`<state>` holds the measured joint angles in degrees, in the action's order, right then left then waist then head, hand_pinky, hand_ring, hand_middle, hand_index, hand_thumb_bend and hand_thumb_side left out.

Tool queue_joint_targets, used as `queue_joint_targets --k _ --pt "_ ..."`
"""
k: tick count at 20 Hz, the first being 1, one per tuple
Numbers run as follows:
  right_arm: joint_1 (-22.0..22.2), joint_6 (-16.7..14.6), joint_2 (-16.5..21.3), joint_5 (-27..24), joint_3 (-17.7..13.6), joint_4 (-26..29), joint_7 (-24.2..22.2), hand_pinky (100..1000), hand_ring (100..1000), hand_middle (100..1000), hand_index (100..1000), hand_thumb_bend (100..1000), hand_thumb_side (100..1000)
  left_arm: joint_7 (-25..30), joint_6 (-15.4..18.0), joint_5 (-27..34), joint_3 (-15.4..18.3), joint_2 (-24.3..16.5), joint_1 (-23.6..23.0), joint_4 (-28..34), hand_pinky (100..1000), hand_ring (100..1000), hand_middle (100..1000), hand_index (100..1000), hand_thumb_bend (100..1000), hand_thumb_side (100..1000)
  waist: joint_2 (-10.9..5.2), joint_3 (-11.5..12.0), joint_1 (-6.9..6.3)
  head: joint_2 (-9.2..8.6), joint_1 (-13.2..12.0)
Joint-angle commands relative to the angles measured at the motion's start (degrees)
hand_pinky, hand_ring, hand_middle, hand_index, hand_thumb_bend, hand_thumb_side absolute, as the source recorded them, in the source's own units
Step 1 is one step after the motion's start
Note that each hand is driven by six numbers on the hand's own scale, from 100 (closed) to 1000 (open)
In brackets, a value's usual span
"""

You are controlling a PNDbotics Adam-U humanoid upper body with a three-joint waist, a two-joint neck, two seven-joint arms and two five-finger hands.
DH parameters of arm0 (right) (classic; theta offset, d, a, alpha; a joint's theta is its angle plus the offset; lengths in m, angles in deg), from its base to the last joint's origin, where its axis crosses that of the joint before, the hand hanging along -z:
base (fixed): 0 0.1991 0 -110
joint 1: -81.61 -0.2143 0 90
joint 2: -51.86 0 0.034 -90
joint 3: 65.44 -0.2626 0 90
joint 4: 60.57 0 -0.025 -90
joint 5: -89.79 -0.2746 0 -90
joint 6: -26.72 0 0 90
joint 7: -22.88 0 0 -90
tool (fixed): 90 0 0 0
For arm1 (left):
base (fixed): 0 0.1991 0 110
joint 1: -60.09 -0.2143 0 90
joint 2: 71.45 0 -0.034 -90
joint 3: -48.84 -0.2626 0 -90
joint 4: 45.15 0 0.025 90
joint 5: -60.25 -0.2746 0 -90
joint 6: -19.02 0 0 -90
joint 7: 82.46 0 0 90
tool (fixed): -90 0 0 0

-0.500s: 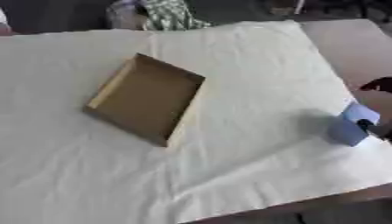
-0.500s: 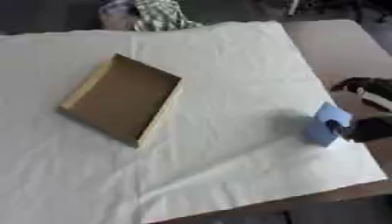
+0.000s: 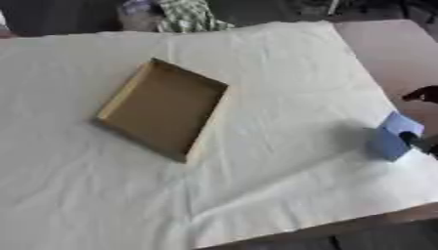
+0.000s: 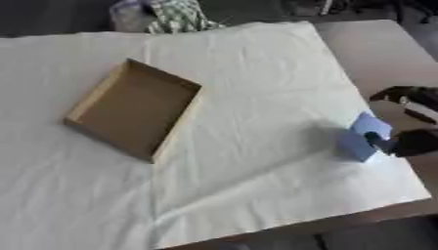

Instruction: Pick up objects on the table and place them in the box.

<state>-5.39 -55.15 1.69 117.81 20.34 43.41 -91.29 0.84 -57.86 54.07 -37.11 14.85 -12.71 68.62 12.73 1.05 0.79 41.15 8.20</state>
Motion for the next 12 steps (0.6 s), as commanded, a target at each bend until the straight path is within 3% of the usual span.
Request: queue_joint_targets --k 1,12 --pt "-0.46 -0.39 1.79 -1.16 -0.98 0.07 0.0 926 939 934 963 216 477 0.12 -0.07 0.25 0.23 -1.57 0.53 0.81 601 672 538 699 385 636 -0.6 -0.11 0.09 0.23 0.14" --pt "-1.51 -0.72 2.35 -1.78 0.31 -2.23 -1.83 931 947 946 970 191 564 0.31 -0.05 0.42 0.09 -1.41 0.69 0.81 600 673 538 698 383 637 -0.37 0.12 -0.01 -0.01 0.62"
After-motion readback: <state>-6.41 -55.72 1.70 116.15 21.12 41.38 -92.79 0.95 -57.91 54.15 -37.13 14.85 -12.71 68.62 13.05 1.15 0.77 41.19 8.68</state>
